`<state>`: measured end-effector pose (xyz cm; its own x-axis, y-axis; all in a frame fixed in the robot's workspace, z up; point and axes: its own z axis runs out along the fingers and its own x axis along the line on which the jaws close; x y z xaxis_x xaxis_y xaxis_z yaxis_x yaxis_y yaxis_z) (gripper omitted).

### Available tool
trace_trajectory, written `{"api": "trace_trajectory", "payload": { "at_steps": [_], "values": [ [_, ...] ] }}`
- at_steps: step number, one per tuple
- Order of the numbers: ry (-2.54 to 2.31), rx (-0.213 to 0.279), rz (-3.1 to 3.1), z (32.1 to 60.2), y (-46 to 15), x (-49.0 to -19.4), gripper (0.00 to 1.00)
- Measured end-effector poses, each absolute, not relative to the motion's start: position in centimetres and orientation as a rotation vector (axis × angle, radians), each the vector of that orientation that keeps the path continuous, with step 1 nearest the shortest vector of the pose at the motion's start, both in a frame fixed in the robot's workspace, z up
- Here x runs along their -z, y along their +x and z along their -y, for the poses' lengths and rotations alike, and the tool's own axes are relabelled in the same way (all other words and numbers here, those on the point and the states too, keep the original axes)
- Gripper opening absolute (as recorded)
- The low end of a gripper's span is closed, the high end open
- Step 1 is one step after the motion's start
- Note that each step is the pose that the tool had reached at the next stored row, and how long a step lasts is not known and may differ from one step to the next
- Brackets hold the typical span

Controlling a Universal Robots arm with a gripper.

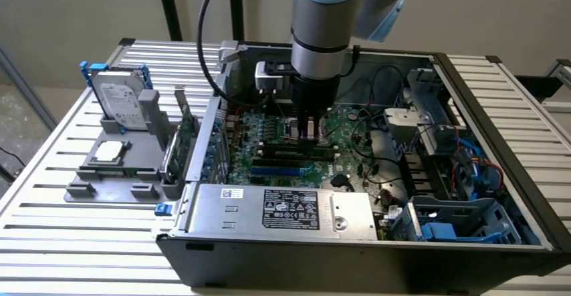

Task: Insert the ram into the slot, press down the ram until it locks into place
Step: 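Insert the ram into the slot, then press down the ram until it locks into place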

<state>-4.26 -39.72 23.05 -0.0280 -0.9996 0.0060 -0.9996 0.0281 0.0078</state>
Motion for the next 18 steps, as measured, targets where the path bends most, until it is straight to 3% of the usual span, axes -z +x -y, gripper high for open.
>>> {"api": "trace_trajectory", "payload": {
  "at_steps": [5,8,9,18],
  "values": [
    [2.182,0.005,2.244,39.7,-4.7,-24.4,0.27],
    [2.182,0.006,2.243,39.7,-4.8,-24.6,0.19],
    [2.182,0.006,2.243,39.7,-4.8,-24.6,0.11],
    [2.182,0.006,2.243,39.7,-4.8,-24.6,0.11]
  ]
}}
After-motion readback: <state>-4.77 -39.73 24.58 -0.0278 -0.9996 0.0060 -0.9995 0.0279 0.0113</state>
